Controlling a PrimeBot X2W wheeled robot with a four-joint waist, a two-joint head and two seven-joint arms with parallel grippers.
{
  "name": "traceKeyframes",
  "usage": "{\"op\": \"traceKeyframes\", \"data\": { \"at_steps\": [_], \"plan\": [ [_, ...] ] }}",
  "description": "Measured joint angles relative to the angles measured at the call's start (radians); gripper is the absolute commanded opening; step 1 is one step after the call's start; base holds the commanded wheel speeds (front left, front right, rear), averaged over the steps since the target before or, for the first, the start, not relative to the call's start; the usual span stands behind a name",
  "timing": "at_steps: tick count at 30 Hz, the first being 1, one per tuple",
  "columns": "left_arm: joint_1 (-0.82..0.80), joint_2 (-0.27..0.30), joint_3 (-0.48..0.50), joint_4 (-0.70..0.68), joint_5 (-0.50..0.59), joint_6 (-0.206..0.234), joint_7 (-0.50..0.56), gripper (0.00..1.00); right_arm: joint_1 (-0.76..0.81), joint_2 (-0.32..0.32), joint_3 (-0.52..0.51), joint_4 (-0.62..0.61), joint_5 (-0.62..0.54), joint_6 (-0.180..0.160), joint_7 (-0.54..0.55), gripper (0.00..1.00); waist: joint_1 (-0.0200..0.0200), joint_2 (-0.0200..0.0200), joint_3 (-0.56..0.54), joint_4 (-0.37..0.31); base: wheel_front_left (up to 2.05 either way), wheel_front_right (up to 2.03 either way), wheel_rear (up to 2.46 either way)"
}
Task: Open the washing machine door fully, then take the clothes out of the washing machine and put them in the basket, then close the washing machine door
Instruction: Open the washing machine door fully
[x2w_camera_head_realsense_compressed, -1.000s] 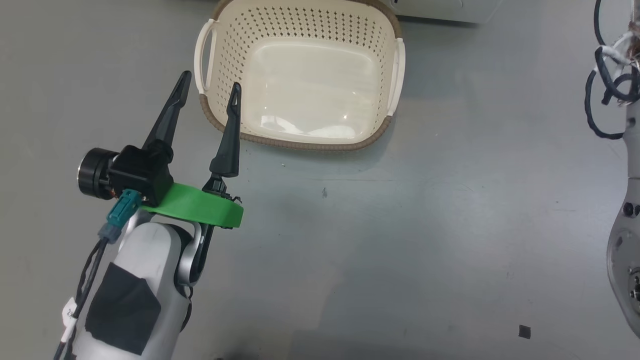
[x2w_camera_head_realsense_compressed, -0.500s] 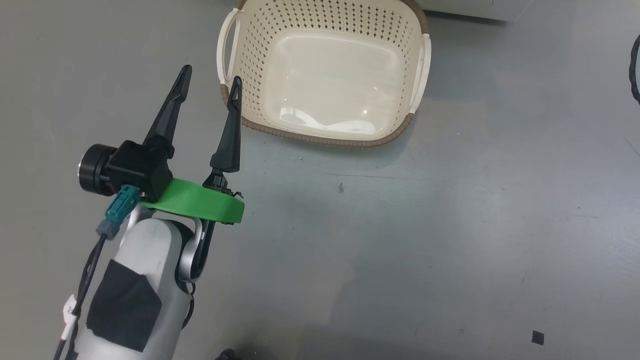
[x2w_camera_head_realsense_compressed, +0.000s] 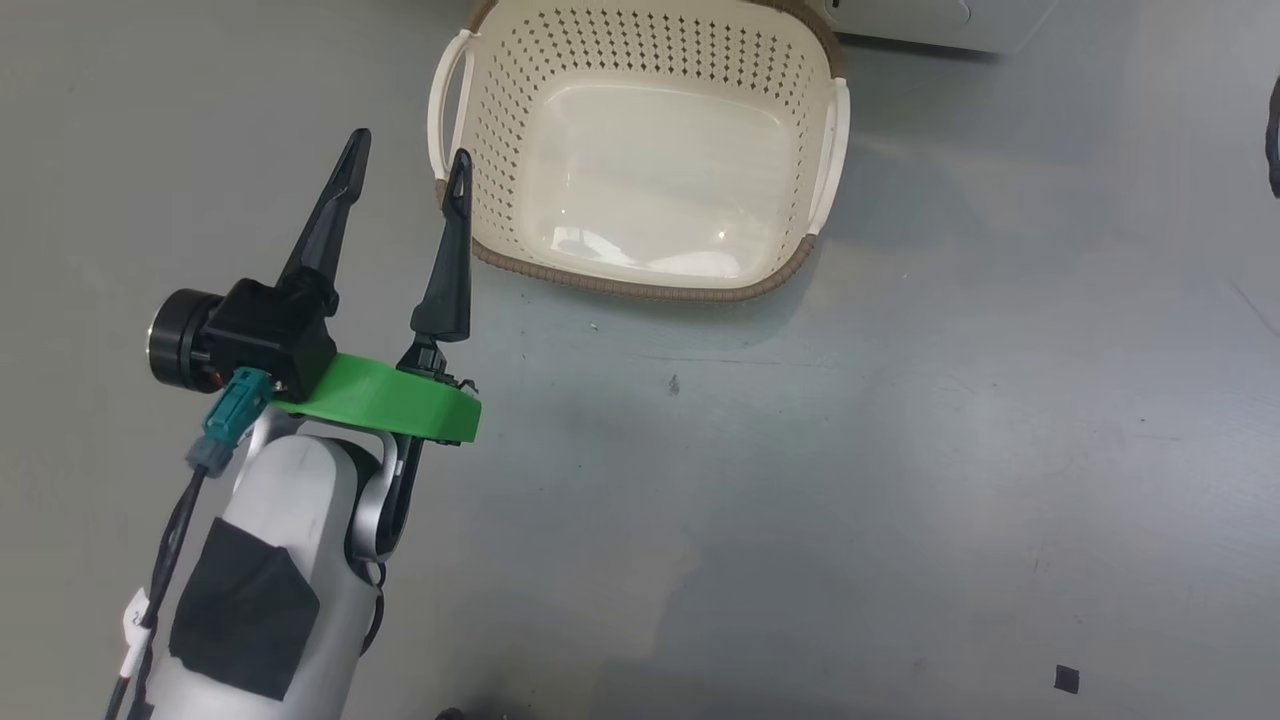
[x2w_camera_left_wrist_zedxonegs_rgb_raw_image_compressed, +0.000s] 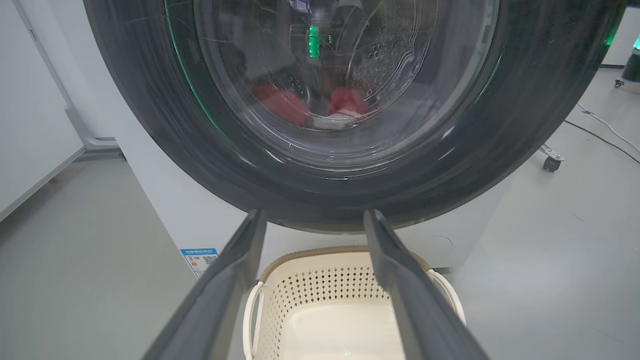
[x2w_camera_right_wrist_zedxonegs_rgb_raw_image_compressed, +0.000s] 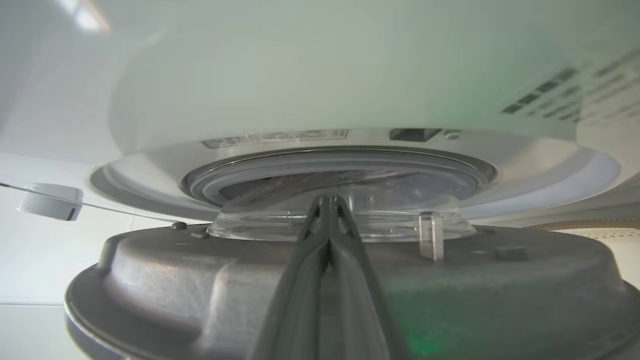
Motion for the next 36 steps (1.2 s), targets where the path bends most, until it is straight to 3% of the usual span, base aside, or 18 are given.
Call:
{"op": "traceKeyframes", "data": {
  "at_steps": [18, 36],
  "plan": [
    [0.007, -0.002, 0.010, 0.043, 0.012, -0.006, 0.000, 1.00, 0.130, 0.051, 0.044, 0.020, 0.059, 0.052, 0.168, 0.00, 0.0000, 0.0000, -0.089, -0.039, 0.00, 0.00, 0.00],
    [0.090, -0.002, 0.012, 0.100, 0.017, -0.013, 0.000, 1.00, 0.351, 0.113, 0.085, -0.020, 0.122, 0.061, 0.277, 0.00, 0.0000, 0.0000, -0.221, -0.052, 0.00, 0.00, 0.00]
  ]
}}
